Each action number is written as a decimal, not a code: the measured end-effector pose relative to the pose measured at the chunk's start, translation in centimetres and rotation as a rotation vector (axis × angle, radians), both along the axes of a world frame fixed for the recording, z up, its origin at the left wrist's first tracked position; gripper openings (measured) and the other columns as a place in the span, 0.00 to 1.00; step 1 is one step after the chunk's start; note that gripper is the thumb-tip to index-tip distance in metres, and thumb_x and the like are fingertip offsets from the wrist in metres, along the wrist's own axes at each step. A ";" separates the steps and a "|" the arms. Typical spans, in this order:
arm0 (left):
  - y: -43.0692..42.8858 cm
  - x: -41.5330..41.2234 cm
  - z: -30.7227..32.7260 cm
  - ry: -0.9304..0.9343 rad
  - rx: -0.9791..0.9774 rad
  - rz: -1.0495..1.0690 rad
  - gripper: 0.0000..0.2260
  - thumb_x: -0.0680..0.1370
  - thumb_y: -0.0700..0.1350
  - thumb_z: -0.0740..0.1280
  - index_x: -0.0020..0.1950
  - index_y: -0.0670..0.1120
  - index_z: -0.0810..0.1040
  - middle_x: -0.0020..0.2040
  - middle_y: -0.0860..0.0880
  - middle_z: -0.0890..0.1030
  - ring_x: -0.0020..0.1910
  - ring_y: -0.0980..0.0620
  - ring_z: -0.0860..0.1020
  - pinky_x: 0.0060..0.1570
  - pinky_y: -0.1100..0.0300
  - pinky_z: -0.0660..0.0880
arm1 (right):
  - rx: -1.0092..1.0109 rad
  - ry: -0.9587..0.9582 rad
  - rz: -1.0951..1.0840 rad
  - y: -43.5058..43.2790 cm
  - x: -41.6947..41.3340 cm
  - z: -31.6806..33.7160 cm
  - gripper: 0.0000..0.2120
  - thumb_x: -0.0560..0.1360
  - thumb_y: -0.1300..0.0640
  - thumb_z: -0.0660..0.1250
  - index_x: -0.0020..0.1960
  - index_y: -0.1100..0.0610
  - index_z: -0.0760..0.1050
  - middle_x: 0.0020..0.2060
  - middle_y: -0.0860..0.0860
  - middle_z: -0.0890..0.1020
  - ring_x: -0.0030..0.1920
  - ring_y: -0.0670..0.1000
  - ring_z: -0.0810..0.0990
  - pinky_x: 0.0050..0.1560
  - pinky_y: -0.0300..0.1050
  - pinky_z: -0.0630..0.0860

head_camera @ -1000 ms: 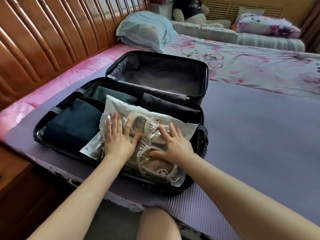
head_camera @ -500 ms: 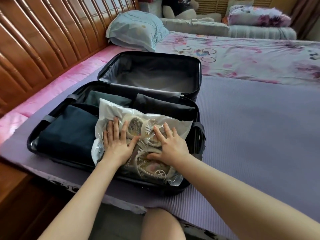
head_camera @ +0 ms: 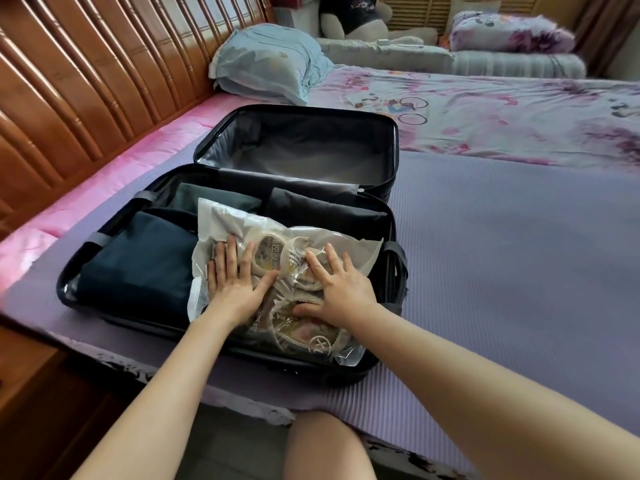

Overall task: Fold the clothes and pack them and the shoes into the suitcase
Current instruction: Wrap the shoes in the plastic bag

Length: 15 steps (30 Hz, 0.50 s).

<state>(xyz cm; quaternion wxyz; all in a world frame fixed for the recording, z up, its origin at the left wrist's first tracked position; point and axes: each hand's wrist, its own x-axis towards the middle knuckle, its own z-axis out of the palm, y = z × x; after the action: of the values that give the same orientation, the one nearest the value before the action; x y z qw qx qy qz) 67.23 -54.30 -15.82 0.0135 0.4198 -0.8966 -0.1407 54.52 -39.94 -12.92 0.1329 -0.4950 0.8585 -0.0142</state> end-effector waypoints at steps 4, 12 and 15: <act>0.2 0.2 0.9 0.036 -0.008 0.000 0.34 0.77 0.65 0.49 0.77 0.54 0.38 0.76 0.48 0.32 0.74 0.50 0.30 0.71 0.51 0.31 | -0.010 -0.089 0.001 0.3 -0.1 0.5 0.49 0.68 0.27 0.59 0.76 0.42 0.33 0.76 0.50 0.35 0.76 0.58 0.38 0.75 0.54 0.49; 1.8 2.0 3.2 0.210 -0.211 0.100 0.29 0.80 0.55 0.56 0.77 0.48 0.52 0.77 0.42 0.52 0.77 0.45 0.46 0.72 0.46 0.37 | -0.365 -0.333 -0.044 2.3 -0.4 2.2 0.38 0.77 0.41 0.61 0.77 0.44 0.41 0.76 0.47 0.37 0.75 0.52 0.33 0.74 0.52 0.38; 2.8 4.3 3.1 0.317 -0.337 0.190 0.28 0.78 0.48 0.64 0.76 0.44 0.59 0.76 0.39 0.57 0.76 0.42 0.46 0.72 0.45 0.39 | -0.484 -0.267 -0.202 3.6 -0.7 2.3 0.36 0.79 0.51 0.62 0.77 0.44 0.41 0.76 0.46 0.37 0.75 0.51 0.33 0.74 0.50 0.36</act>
<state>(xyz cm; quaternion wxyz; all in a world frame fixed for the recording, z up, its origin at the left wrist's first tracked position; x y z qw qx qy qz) 71.49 -51.47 -12.68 0.2369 0.4668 -0.8505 -0.0516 53.83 -36.33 -10.59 0.1205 -0.4179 0.8501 -0.2969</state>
